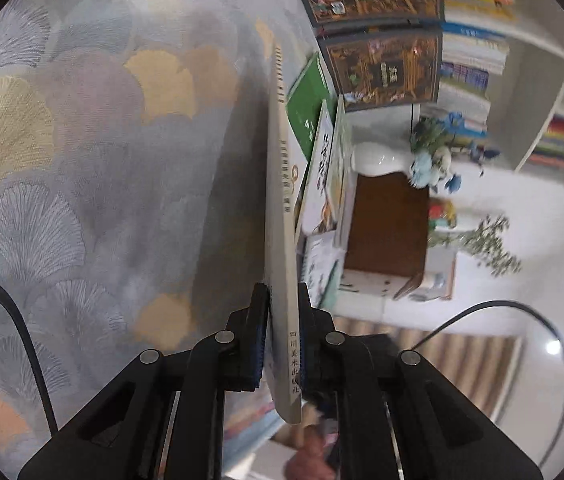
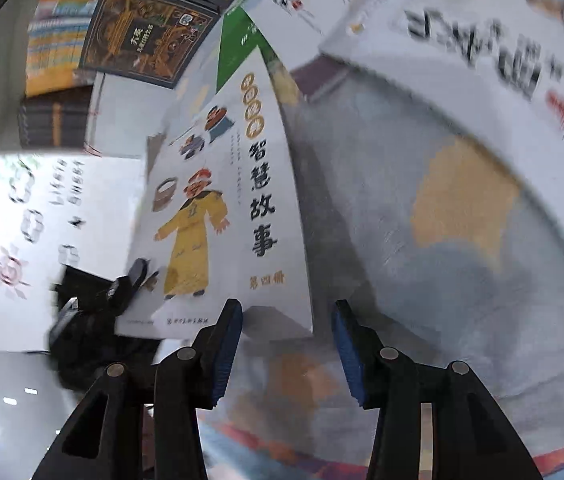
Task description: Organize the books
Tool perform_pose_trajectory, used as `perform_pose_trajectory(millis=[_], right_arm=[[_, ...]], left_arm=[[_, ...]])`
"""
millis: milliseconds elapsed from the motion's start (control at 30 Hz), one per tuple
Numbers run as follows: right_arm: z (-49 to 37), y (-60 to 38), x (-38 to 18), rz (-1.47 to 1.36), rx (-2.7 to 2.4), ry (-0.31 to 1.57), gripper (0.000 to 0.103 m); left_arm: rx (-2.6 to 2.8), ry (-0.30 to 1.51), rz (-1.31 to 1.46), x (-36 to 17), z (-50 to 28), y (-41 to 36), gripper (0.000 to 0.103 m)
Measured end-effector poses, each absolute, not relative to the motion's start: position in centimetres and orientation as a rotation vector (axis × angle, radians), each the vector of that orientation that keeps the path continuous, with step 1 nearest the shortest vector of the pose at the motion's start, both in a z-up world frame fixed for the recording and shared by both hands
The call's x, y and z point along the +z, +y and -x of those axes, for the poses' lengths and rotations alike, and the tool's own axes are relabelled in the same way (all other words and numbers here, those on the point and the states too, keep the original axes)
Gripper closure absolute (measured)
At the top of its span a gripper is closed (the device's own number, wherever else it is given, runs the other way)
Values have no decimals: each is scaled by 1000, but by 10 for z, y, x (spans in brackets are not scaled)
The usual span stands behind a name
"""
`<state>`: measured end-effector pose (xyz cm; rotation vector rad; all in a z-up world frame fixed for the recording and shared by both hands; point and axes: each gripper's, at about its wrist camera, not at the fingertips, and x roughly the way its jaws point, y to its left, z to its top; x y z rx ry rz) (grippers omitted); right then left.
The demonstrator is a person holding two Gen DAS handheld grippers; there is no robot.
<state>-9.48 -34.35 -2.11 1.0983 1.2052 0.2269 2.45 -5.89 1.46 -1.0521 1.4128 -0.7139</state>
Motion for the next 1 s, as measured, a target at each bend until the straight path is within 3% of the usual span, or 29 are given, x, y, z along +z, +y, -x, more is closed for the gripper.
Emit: perform_pose_trajectory(millis=[233, 333, 400, 633, 800, 1000], right_arm=[[79, -339, -55, -1403, 338, 1075, 59], [69, -336, -48, -1382, 327, 1045, 73], [64, -332, -32, -1264, 305, 1051, 78], [48, -291, 29, -640, 225, 1097, 80], [48, -253, 58, -244, 214, 1078, 80], [59, -229, 79, -61, 256, 1032, 80]], left_arm=[[-726, 1470, 1141, 6, -29, -57, 94], [-694, 1467, 1066, 9, -29, -54, 94], [-669, 1457, 939, 16, -31, -55, 94], [-634, 1372, 473, 46, -22, -80, 93], [-629, 1332, 365, 53, -17, -83, 92], [-656, 1283, 371, 66, -11, -66, 92]])
